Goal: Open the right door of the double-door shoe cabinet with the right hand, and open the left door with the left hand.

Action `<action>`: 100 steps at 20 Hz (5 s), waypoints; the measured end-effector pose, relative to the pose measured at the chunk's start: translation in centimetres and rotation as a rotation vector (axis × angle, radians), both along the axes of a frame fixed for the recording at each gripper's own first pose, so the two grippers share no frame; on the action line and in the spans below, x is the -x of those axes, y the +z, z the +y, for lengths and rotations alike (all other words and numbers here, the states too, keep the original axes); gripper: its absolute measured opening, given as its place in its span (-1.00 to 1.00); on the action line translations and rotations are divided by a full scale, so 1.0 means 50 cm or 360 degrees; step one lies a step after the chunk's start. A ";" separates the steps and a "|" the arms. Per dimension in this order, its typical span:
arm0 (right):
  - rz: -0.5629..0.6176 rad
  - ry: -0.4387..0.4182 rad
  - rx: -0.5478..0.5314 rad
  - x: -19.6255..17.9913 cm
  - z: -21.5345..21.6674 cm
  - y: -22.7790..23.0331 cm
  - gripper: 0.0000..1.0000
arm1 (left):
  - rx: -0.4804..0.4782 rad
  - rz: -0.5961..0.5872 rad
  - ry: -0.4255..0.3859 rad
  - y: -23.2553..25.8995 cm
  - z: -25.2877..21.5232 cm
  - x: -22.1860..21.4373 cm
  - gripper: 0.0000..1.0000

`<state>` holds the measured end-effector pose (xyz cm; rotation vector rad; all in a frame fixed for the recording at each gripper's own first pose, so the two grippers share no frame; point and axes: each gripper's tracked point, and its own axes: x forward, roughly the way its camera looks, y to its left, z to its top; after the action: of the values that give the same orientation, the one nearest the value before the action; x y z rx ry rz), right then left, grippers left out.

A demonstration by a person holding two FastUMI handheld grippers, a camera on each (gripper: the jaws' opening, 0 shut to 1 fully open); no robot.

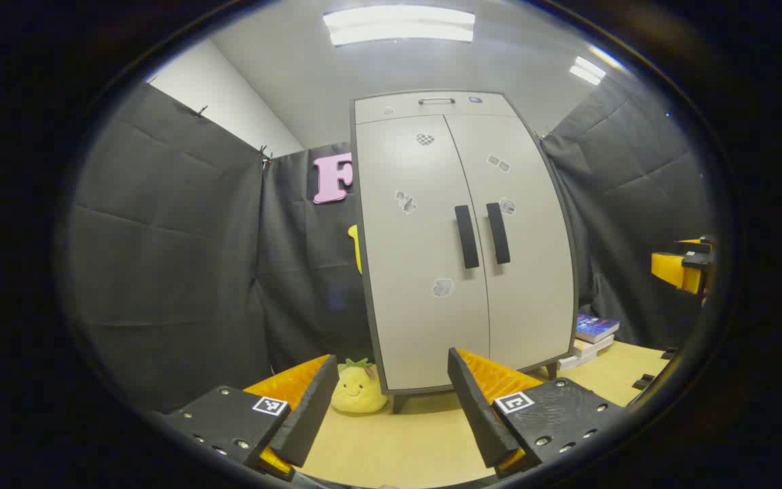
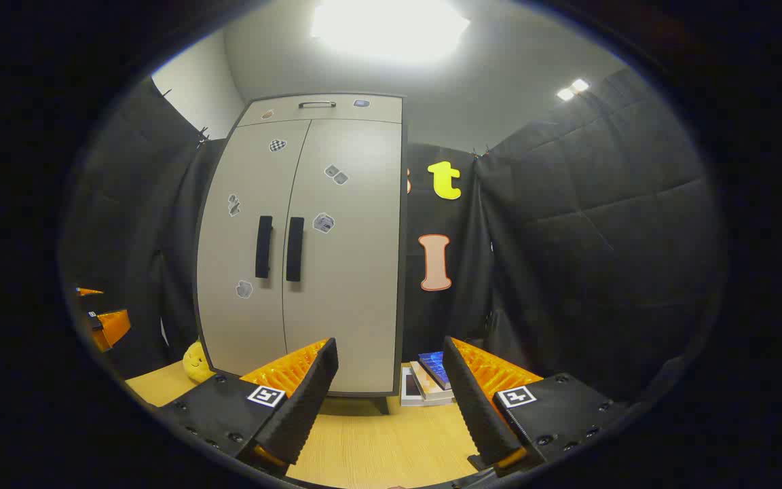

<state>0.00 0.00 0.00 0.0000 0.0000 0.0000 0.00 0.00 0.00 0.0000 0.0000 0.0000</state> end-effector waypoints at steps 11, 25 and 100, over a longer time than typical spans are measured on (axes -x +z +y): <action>0.0036 0.0032 -0.0026 -0.021 0.017 -0.008 0.95 | -0.0009 -0.0003 0.0037 -0.004 -0.004 -0.001 0.89; 0.0012 0.0170 -0.0043 -0.131 0.093 0.077 0.95 | -0.0050 -0.0005 0.0136 -0.009 0.052 0.020 0.89; 0.0355 0.0578 -0.0219 -0.308 0.198 0.142 -0.76 | -0.0036 0.0069 0.0207 -0.041 0.123 0.089 0.90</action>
<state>15.40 9.92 7.08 0.1377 0.2229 0.3629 -4.43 6.17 -2.04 0.0229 0.0436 0.1302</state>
